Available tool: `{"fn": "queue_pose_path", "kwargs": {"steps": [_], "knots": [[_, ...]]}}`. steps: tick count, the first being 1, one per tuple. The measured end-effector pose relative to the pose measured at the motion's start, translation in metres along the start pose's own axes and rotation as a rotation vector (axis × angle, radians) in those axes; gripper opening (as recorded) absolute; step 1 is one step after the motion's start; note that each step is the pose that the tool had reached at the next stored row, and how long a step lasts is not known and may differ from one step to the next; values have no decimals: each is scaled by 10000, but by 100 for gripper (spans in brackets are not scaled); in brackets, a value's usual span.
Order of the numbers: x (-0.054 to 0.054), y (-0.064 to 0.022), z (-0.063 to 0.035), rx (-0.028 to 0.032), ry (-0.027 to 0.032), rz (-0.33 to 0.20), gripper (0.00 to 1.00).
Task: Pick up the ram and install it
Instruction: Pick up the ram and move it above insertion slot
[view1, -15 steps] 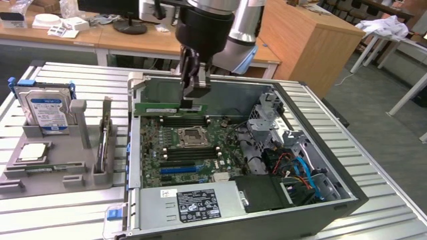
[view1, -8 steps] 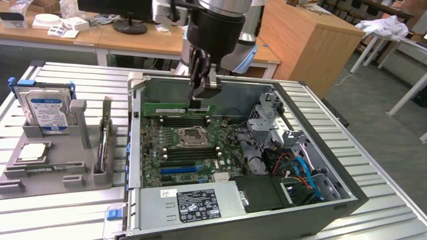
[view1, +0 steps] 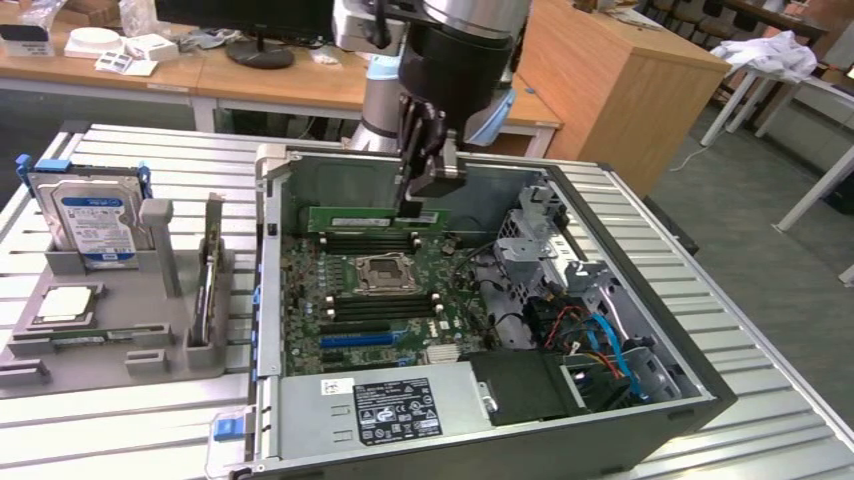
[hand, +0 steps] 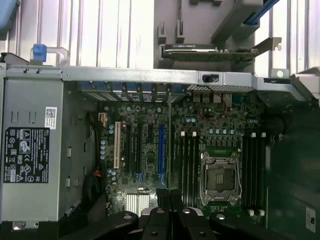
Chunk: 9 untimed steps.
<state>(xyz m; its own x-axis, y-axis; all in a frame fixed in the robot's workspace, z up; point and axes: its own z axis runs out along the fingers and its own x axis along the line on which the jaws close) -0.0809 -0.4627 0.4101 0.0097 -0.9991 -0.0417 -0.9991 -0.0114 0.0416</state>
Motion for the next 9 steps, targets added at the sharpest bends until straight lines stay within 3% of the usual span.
{"fn": "queue_pose_path", "kwargs": {"steps": [9], "knots": [[2, -205, -7, 0, 0, -10, 12]]}}
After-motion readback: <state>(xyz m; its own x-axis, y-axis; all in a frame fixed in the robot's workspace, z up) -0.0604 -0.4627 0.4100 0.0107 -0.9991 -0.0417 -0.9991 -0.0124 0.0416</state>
